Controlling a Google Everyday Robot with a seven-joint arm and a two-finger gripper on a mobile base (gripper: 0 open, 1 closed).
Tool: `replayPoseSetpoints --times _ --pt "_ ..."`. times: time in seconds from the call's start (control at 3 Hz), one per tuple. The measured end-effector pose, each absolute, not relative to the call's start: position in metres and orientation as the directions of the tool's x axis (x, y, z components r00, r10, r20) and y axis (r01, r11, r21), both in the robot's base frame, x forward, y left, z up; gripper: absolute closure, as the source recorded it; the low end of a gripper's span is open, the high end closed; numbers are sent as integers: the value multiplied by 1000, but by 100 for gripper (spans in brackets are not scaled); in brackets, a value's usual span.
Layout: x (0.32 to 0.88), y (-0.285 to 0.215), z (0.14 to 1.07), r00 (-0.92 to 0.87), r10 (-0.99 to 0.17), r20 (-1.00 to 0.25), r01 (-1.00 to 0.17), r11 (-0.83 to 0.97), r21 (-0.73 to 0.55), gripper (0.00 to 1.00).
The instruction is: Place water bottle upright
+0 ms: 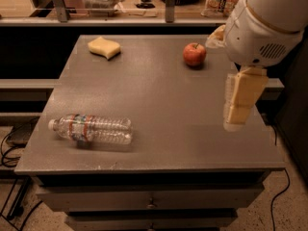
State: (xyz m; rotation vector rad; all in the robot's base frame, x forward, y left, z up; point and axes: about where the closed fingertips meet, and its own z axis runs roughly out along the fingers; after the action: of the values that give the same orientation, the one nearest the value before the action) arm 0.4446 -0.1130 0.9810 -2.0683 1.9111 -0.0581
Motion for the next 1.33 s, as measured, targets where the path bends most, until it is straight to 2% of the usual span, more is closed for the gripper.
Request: replayPoseSetpoints --times 0.33,0.67,1.0,1.33 --pt "451 -92 977 145 -972 -186 -962 -95 -255 0" --pt "458 -41 971 253 -949 -186 -943 -200 -264 0" --pt "459 26 974 347 -907 -239 -917 -276 -288 0" --pt "459 31 975 357 -903 -239 -914 -284 -291 0"
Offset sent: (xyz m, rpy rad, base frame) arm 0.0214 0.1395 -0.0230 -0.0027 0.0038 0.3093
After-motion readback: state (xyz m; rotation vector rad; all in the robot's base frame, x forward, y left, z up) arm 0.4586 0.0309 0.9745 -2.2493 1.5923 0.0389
